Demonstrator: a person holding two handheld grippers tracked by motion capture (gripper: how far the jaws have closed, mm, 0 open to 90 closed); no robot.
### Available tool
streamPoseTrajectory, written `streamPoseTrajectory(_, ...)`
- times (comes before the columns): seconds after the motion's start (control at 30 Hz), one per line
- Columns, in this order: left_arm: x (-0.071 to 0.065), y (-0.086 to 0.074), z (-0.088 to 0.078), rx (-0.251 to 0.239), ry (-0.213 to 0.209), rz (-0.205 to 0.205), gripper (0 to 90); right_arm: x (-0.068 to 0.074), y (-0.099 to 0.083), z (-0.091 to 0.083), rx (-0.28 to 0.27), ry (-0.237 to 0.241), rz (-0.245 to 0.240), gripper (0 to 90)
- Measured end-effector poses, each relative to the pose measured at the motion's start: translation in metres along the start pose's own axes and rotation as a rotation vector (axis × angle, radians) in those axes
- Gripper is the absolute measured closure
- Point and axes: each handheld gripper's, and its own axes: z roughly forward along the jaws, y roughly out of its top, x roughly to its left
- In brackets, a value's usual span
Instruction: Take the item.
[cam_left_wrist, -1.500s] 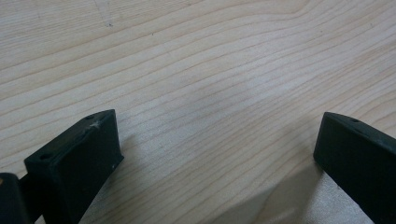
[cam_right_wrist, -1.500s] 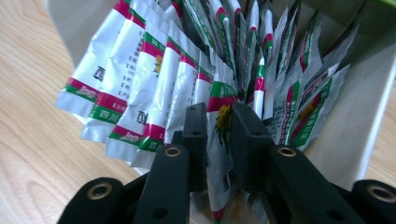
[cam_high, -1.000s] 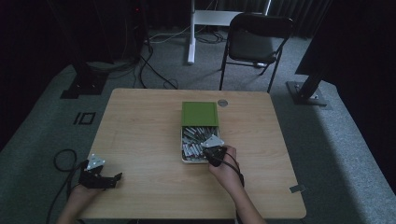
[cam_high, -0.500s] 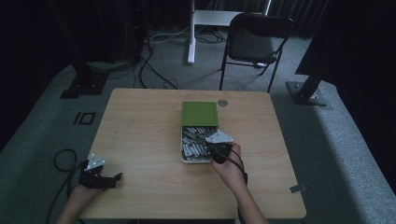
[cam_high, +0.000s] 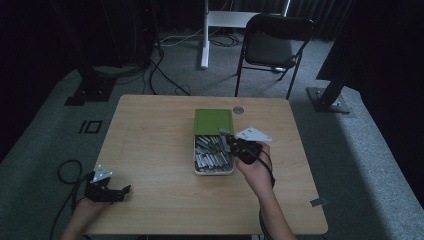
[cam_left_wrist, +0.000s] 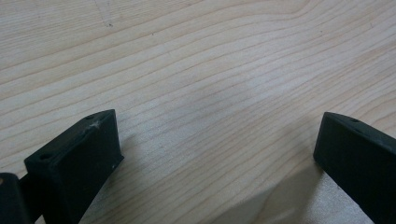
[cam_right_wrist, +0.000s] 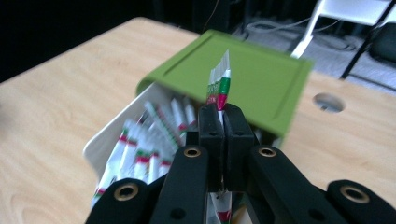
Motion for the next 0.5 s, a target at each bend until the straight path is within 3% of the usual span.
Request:
streamPoseTrajectory(0.17, 0.0, 0.0, 0.0, 0.001, 0.0, 0.0, 1.4, -0.019, 0.01, -0.012, -0.048, -0.041, 0.028, 88.7)
streamPoseTrajectory(0.23, 0.0, 0.0, 0.0, 0.001, 0.0, 0.0, 1.4, -0.019, 0.01, -0.012, -0.048, -0.041, 0.028, 88.7)
streamPoseTrajectory(0.3, 0.0, 0.0, 0.0, 0.0, 0.0, 0.0, 1.4, -0.033, 0.011, -0.014, -0.061, -0.068, 0.05, 88.6)
streamPoseTrajectory(0.5, 0.0, 0.0, 0.0, 0.001, 0.0, 0.001, 1.4, -0.056, 0.002, -0.008, -0.062, -0.103, 0.102, 88.5)
